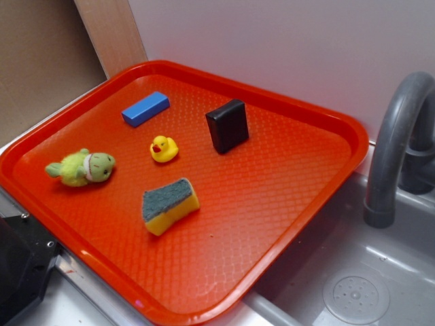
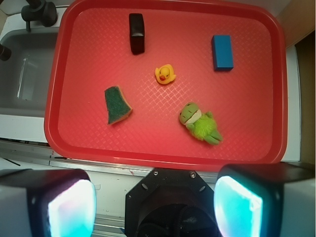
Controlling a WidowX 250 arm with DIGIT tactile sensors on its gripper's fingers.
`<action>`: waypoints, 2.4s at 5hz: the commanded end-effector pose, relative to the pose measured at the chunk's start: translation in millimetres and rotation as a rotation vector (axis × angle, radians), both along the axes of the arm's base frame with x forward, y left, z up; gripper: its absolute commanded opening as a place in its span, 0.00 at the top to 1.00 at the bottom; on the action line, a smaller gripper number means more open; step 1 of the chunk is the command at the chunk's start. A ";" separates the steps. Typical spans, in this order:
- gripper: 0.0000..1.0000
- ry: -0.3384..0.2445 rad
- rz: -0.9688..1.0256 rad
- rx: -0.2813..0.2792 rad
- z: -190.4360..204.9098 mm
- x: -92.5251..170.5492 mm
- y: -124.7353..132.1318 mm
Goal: Grab the green sponge.
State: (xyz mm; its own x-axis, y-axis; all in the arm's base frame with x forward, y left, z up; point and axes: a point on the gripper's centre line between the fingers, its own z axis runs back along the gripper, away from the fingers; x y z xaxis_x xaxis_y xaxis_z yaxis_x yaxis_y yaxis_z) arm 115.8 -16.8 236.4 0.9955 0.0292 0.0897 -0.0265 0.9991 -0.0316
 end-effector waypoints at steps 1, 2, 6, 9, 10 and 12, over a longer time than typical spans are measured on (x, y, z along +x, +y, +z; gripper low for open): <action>0.00 0.000 0.000 0.000 0.0 0.0 0.0; 0.00 -0.022 -0.056 0.023 1.9 10.0 -3.1; 0.00 -0.113 -0.324 0.037 -35.3 31.1 -27.2; 0.00 -0.061 -0.205 0.023 -98.2 41.4 -31.2; 0.00 -0.070 -0.172 0.011 -113.1 37.5 -30.0; 0.00 -0.123 -0.176 -0.018 -149.0 47.5 -50.1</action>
